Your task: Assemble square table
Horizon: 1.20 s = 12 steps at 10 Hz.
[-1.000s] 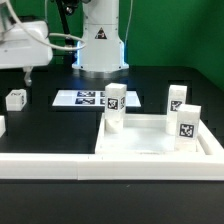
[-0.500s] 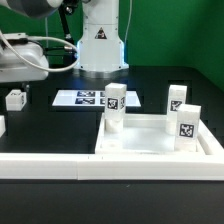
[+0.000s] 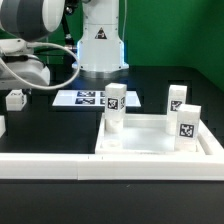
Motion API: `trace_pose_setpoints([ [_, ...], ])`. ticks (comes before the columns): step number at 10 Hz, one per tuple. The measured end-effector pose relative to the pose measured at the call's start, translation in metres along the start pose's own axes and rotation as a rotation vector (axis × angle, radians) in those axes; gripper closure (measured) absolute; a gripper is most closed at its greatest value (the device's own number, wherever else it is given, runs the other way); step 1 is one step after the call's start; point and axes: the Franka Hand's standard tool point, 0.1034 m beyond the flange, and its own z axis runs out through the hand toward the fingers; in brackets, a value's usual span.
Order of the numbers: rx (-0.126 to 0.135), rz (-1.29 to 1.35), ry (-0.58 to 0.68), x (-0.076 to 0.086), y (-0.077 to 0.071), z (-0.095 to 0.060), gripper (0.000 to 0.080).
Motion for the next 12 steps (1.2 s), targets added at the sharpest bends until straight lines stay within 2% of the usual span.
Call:
trace_pose_setpoints([
  [1, -0.003, 0.015, -0.047, 0.005, 0.005, 0.015, 0.0151],
  [2, -0.007, 0.019, -0.054, 0.003, 0.002, 0.031, 0.0151],
  [3, -0.003, 0.031, -0.094, -0.005, -0.006, 0.051, 0.0151],
  [6, -0.004, 0.031, -0.084, -0.003, -0.003, 0.047, 0.0162],
  [8, -0.003, 0.032, -0.084, -0.003, -0.003, 0.047, 0.0514],
  [12, -0.003, 0.032, -0.084, -0.003, -0.003, 0.047, 0.0512],
])
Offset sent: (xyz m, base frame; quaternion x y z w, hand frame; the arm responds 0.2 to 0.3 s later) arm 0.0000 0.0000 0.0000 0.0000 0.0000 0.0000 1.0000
